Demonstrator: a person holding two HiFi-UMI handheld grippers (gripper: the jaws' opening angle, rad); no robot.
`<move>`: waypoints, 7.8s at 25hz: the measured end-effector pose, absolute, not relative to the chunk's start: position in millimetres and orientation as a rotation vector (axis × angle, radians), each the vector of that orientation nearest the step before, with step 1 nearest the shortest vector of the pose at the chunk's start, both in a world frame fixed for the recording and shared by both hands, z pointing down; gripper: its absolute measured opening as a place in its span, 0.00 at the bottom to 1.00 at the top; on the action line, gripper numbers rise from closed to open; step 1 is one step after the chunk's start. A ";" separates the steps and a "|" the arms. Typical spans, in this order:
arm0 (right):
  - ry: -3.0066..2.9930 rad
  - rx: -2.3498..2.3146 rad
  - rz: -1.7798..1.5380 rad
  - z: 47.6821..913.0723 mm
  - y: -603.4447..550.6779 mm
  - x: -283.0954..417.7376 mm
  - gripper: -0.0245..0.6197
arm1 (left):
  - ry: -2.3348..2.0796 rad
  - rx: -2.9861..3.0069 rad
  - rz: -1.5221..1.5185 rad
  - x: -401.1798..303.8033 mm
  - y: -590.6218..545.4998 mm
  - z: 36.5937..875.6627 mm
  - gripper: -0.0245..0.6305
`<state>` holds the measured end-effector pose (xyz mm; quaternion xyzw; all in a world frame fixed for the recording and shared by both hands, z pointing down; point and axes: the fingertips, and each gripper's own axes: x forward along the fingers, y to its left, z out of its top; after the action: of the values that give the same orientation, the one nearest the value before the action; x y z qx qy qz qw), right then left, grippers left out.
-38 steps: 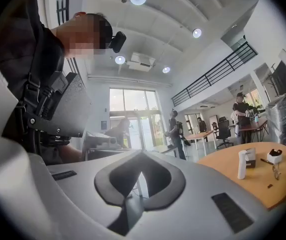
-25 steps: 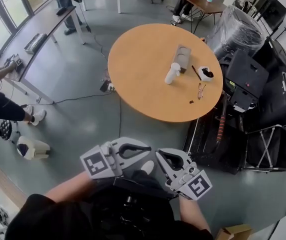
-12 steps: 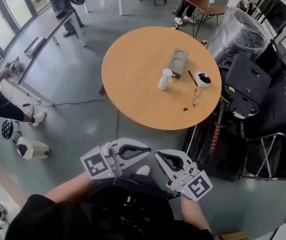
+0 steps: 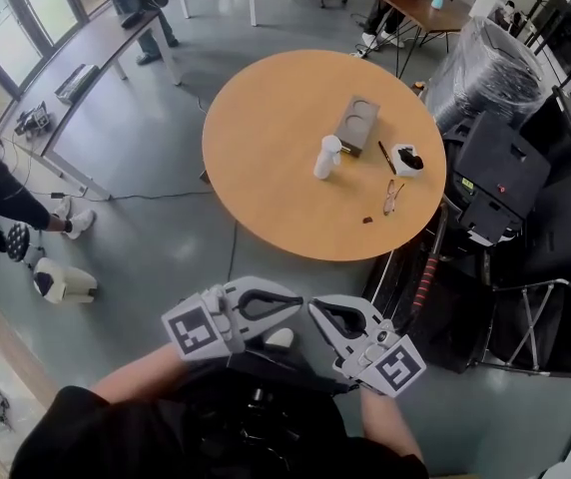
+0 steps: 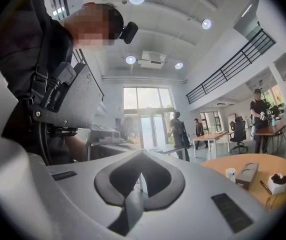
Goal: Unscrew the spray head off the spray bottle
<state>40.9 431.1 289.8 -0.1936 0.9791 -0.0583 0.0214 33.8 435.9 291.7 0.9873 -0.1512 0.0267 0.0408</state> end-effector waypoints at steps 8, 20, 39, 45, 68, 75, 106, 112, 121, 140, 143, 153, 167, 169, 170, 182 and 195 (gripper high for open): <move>2.990 -0.629 -0.159 291.1 411.8 52.2 0.03 | -0.501 2.972 0.083 28.8 415.4 297.5 0.04; 3.019 -0.687 -0.189 296.1 355.1 26.5 0.03 | -0.454 2.996 0.081 7.8 350.4 303.1 0.04; 2.940 -0.891 -0.141 280.9 211.6 -40.1 0.03 | -0.346 3.043 0.023 -61.2 212.6 289.5 0.04; 2.925 -0.930 -0.165 285.7 175.6 -58.5 0.03 | -0.318 3.051 0.015 -83.4 175.2 293.1 0.04; 2.916 -1.021 -0.185 315.3 96.7 -21.6 0.03 | -0.365 3.032 0.019 -61.1 95.5 320.0 0.04; 2.957 -0.902 -0.152 317.9 65.5 14.6 0.03 | -0.495 2.985 0.021 -22.0 64.3 326.6 0.05; 3.025 -0.979 -0.267 470.4 -77.2 59.0 0.04 | -0.823 2.873 0.118 5.7 -76.8 529.8 0.05; 2.990 -1.096 -0.314 531.4 -105.2 64.7 0.18 | -0.849 2.821 0.172 3.1 -109.0 615.0 0.05; 2.986 -1.158 -0.318 603.0 -120.6 67.0 0.22 | -0.845 2.843 0.221 13.5 -126.6 710.8 0.31; 2.968 -1.248 -0.372 652.4 -127.6 95.3 0.29 | -0.703 2.948 0.294 78.3 -159.3 774.7 0.54; 2.963 -1.256 -0.374 653.1 -127.8 99.3 0.29 | -0.670 2.963 0.311 88.1 -162.5 776.6 0.54; 2.951 -1.262 -0.385 652.5 -129.2 104.3 0.29 | -0.628 2.903 0.455 90.8 -165.9 787.3 0.51; 2.946 -1.161 -0.268 557.9 -115.9 80.8 0.29 | -0.595 2.957 0.372 75.5 -147.1 675.3 0.50; 2.962 -1.131 -0.261 536.0 -109.4 74.4 0.29 | -0.605 2.956 0.377 72.2 -143.1 652.5 0.50; 2.975 -1.116 -0.268 526.7 -105.8 71.4 0.29 | -0.613 2.954 0.378 70.8 -141.3 641.2 0.50; 2.993 -1.070 -0.215 430.8 -68.5 69.9 0.31 | -0.648 2.904 0.370 72.9 -100.2 538.1 0.50; 2.958 -1.040 -0.135 363.1 -47.1 67.9 0.37 | -0.645 2.914 0.403 72.9 -75.5 470.5 0.50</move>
<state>67.9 -47.1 363.1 -0.3315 0.9425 -0.0431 0.0017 72.9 -75.5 470.5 0.9656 -0.2136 0.1335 0.0652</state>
